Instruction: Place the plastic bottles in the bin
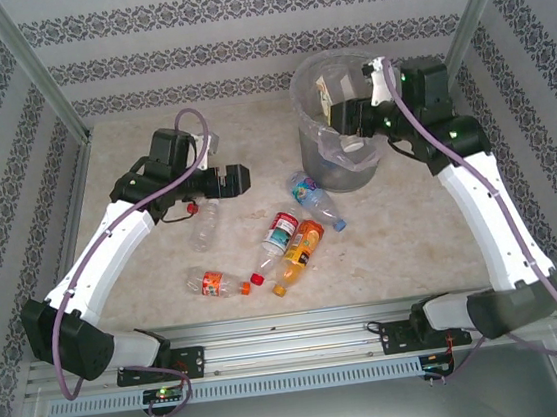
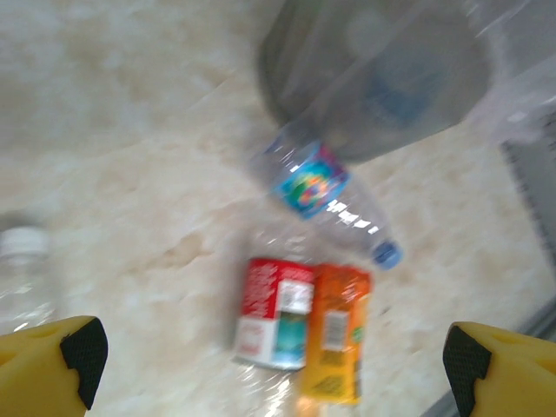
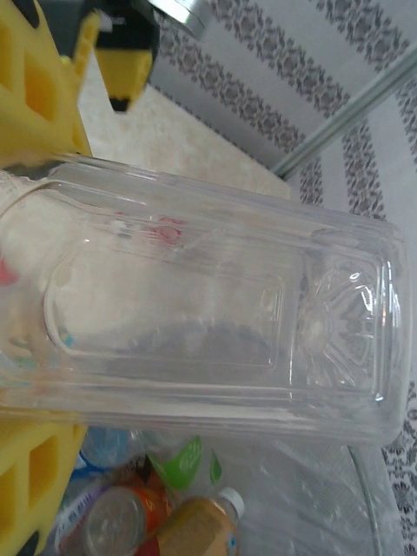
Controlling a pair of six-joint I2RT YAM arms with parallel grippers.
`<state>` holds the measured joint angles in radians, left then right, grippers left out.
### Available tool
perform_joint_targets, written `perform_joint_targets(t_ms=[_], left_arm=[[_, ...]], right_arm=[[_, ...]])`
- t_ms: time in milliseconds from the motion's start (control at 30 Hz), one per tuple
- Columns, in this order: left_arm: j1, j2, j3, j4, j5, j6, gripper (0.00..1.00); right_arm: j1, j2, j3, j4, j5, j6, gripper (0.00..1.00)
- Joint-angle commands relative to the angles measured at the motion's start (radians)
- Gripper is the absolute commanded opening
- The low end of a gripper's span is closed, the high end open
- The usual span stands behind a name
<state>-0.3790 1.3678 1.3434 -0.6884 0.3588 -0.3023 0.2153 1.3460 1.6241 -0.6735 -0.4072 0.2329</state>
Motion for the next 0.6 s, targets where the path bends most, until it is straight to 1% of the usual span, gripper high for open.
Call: perform_joint_targets(t_ms=[0,167,333,467,567], left_arm=[[0.006,-0.011,-0.023,-0.129,-0.101,0.168,1.0],[0.006,0.037,-0.042,-0.161,-0.108,0.186,1.0],[0.006,0.083,-0.066,-0.172,-0.159,0.164,1.0],[0.005,0.109,-0.088,-0.167,-0.178,0.144,1.0],[0.005,0.116,-0.106,-0.158,-0.182,0.126,1.0]], right_arm=[[-0.03,0.087,0.105,-0.079,0.013,-0.061,0.53],[-0.047,0.26,0.313,-0.187,0.006,-0.108,0.55],[-0.053,0.43,0.498,-0.295,0.058,-0.144,0.56],[-0.051,0.53,0.593,-0.359,0.074,-0.167,0.56],[-0.051,0.564,0.603,-0.367,0.077,-0.175,0.58]])
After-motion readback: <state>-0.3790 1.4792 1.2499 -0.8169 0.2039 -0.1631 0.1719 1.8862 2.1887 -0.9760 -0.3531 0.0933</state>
